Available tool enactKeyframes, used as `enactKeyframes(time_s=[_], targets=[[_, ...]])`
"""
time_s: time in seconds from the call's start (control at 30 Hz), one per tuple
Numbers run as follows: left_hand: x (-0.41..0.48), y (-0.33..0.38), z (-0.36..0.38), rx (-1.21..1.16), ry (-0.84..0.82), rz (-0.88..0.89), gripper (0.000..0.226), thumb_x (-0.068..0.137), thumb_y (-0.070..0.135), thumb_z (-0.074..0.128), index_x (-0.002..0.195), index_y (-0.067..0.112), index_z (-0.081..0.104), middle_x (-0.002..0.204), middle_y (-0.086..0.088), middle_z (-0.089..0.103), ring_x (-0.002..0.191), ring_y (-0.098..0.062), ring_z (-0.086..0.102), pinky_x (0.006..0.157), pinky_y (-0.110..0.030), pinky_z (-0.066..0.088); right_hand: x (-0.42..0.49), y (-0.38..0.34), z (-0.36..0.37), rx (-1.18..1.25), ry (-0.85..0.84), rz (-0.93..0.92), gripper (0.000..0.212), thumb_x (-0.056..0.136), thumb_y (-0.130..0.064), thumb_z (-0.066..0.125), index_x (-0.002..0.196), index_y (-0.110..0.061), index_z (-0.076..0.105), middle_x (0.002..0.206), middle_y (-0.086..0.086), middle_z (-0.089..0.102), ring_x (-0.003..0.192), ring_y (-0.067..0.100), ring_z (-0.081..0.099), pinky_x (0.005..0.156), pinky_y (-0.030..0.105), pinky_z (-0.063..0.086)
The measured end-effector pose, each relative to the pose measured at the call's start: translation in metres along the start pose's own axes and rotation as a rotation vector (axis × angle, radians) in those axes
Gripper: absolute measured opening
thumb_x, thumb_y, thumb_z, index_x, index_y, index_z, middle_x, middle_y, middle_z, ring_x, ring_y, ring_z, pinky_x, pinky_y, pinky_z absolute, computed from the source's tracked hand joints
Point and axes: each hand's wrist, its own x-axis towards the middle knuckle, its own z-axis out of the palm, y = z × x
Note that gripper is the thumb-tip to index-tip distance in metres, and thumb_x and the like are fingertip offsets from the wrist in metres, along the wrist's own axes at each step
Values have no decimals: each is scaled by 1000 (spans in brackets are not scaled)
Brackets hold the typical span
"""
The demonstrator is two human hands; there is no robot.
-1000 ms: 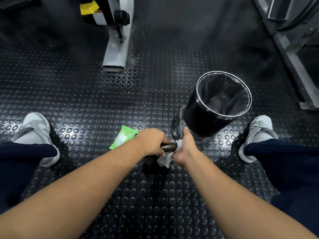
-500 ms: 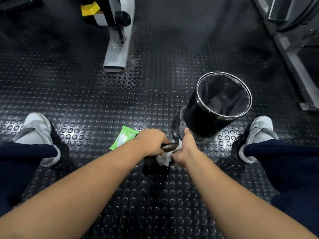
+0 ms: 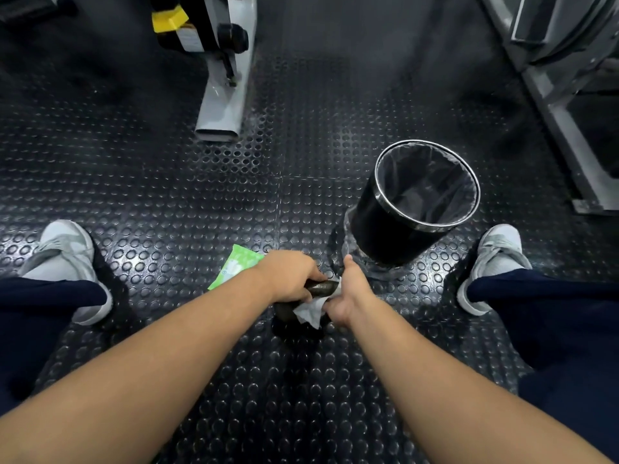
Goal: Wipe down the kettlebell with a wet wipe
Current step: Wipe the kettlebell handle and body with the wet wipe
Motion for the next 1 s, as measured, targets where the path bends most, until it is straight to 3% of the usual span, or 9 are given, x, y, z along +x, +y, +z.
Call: enactKeyframes(time_s=[0.13,0.27,0.33,0.43,0.53,0.63,0.73,0.87,1.0], targets=[[-3,1,14,-41,42,-31,60,91,42,69,146,52,47,127,13,65,117,-19,62,86,-36,55,4,4,-7,-113,25,-60,44,111,-38,40,106,2,59,92,22,71,77,37,69,64,52,58],[-21,7,39,-132,116,-68,69,97,34,65,158,40,34,154,13,47,140,-22,43,111,-42,44,14,7,-33,-325,109,-168,28,111,-7,36,118,6,60,95,22,72,76,33,72,59,39,64],[-32,8,42,-195,239,-87,61,95,44,66,153,34,46,152,11,48,139,-19,42,116,-40,39,17,0,-50,-513,188,-193,21,106,-1,47,115,8,63,101,23,73,79,32,73,67,41,64],[-44,16,35,-350,415,-176,22,92,56,64,98,35,70,98,16,64,95,-8,60,80,-28,52,13,-22,-64,-1143,249,-243,12,94,-7,64,100,2,71,86,14,70,70,25,65,67,39,57],[-50,21,46,-643,110,-348,28,93,55,66,84,28,65,79,10,68,70,-6,64,59,-23,46,3,-41,-56,-1765,60,-160,23,88,-16,68,104,-1,71,86,11,70,66,23,62,63,35,51],[-54,19,64,-921,-245,-406,40,89,54,74,118,27,64,109,5,72,81,-7,71,66,-22,55,-2,-43,-44,-1745,-256,10,20,93,-11,66,113,-9,70,96,11,69,72,18,61,66,32,50],[-51,31,75,-1484,-269,-423,50,82,41,83,127,30,65,114,6,75,105,-14,70,95,-34,56,6,-35,-42,-1385,-406,94,17,99,-6,56,112,-12,65,97,11,71,78,20,66,70,32,56],[-35,46,87,-1908,-135,-467,28,100,11,63,127,15,67,119,-7,76,113,-25,67,107,-48,51,24,-38,-44,-1339,-218,-62,21,97,-19,62,114,-7,67,113,19,75,93,30,73,93,49,60],[-33,37,99,-1867,-25,-686,23,106,15,55,124,2,61,103,-13,78,93,-26,75,84,-41,62,14,-59,-33,-1867,-71,-408,22,99,-27,65,89,-8,68,83,8,67,66,21,60,59,28,51]])
